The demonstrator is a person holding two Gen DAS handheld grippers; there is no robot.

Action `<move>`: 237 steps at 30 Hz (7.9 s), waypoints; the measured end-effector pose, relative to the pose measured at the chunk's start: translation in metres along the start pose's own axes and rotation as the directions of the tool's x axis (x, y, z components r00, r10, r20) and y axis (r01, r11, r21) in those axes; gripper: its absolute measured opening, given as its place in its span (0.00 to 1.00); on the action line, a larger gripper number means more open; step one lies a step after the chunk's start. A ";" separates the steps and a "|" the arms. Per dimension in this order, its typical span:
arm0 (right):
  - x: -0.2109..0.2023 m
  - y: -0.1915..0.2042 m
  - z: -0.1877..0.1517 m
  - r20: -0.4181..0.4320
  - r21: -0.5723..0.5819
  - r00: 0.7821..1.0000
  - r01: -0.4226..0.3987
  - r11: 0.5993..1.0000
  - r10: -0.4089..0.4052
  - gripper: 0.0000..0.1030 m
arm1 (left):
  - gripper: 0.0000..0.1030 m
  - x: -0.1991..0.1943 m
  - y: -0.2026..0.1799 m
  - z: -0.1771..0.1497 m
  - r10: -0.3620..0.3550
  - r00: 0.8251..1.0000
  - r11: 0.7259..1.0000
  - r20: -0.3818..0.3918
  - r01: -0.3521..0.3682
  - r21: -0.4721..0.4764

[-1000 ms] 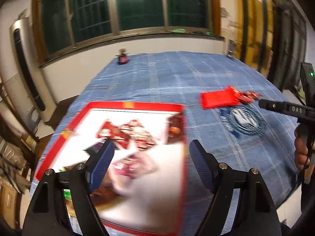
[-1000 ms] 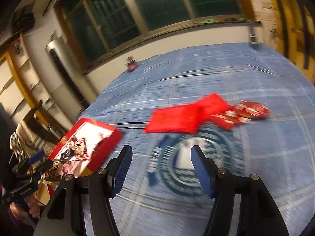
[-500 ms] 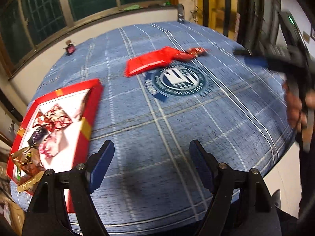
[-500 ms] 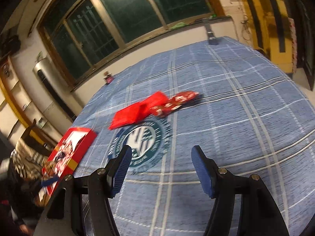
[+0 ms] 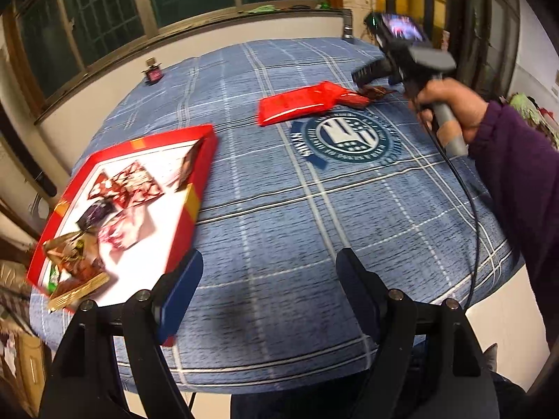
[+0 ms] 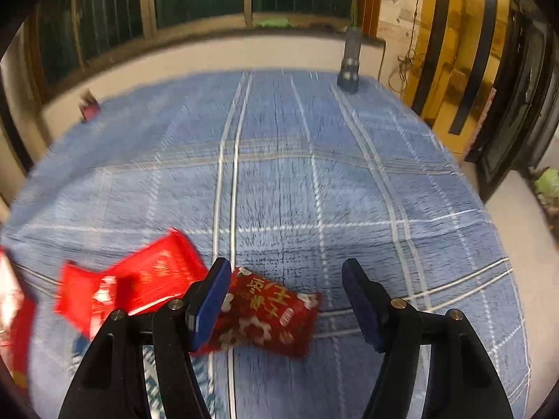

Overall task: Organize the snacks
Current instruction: 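Grasp a red flower-print packet from the pile with the right tool, then release the red flower packet near the left tool while the left tool grasps it, then grasp another red flower packet with the right tool while the left tool holds its packet, then hold both red flower packets raised above the tablecloth with both tools, then carry both red flower packets over the red-rimmed tray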

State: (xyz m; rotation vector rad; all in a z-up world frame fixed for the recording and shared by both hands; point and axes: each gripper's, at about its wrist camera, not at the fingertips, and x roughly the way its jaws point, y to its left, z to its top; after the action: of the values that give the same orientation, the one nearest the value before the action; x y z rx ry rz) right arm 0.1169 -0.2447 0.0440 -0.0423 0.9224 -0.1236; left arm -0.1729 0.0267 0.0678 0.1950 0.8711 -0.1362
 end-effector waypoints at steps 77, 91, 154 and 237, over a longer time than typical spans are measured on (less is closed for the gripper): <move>-0.122 0.098 -0.167 -0.195 -0.392 0.831 -0.553 0.735 0.521 0.69 | 0.51 0.059 0.003 0.000 -0.113 0.986 0.988 -0.124 0.097 -0.122; -0.117 0.087 -0.160 -0.047 -0.351 0.909 -0.402 0.845 0.413 0.39 | 0.43 0.062 0.006 0.002 -0.114 0.991 0.985 -0.069 0.103 -0.136; -0.110 0.045 -0.145 0.016 -0.133 0.820 -0.565 0.814 0.572 0.40 | 0.14 0.044 0.010 0.012 -0.066 0.996 0.992 0.066 0.072 -0.099; -0.125 0.086 -0.164 0.068 -0.286 0.941 -0.299 0.910 0.330 0.40 | 0.31 0.014 0.045 0.017 0.034 0.990 0.988 0.139 -0.012 -0.157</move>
State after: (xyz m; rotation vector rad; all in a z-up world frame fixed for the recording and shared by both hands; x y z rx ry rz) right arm -0.0811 -0.1409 0.0368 -0.1535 0.8146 0.3059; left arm -0.1429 0.0658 0.0725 0.0484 0.7344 -0.0593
